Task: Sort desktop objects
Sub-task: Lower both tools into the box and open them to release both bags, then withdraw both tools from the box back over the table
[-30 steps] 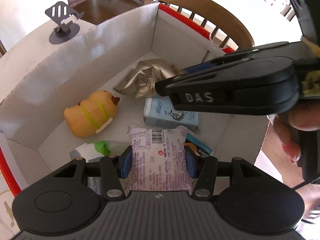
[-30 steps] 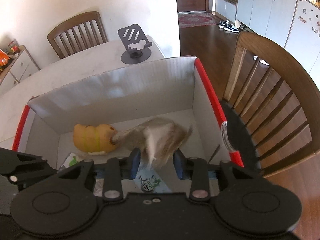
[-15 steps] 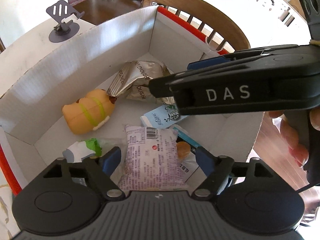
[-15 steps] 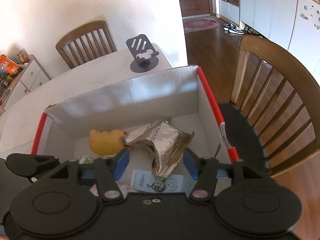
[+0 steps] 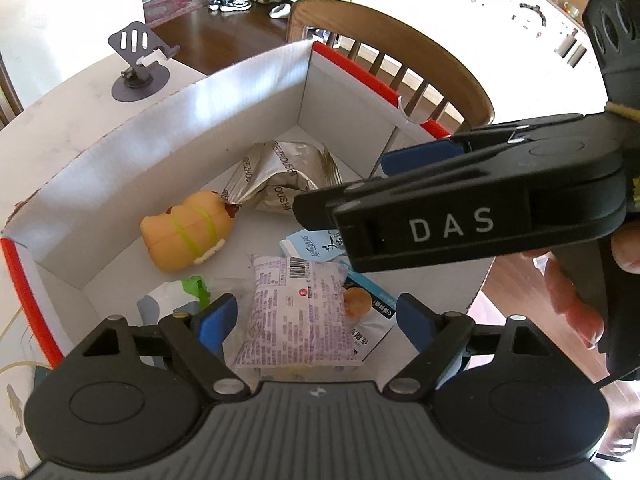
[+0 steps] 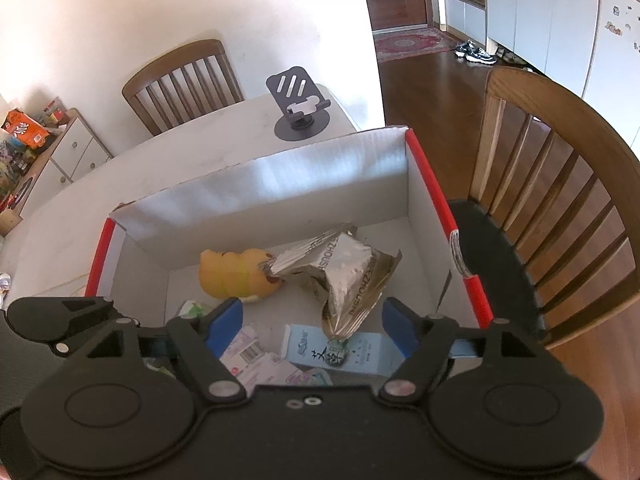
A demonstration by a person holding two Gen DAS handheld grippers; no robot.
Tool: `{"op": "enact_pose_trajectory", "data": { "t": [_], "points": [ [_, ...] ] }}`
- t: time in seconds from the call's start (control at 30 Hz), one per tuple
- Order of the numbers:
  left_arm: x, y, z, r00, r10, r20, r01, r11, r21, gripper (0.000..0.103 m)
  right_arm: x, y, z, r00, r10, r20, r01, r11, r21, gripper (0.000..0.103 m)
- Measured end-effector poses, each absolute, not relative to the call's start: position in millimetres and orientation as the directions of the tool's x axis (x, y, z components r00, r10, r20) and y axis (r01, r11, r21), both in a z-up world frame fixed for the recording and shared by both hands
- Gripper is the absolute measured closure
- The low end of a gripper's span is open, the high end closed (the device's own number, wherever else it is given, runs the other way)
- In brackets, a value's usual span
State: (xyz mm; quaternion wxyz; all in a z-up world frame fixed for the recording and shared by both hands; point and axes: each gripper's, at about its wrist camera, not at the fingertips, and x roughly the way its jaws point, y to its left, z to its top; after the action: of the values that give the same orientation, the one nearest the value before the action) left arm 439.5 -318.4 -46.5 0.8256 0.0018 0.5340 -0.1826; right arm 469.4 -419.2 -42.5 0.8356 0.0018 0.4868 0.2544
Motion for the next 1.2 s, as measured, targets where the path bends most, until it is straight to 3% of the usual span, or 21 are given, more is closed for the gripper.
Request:
{"op": "enact_pose_trajectory", "data": {
  "t": [1.2],
  "points": [
    [341.4,-244.1,28.5,0.486,-0.344,-0.803,0.305,0.928,-0.212,0.016,386.3,-394.1,5.2,0.438,0.406,-0.802,-0.446,0.873,0.198,0.023]
  ]
}}
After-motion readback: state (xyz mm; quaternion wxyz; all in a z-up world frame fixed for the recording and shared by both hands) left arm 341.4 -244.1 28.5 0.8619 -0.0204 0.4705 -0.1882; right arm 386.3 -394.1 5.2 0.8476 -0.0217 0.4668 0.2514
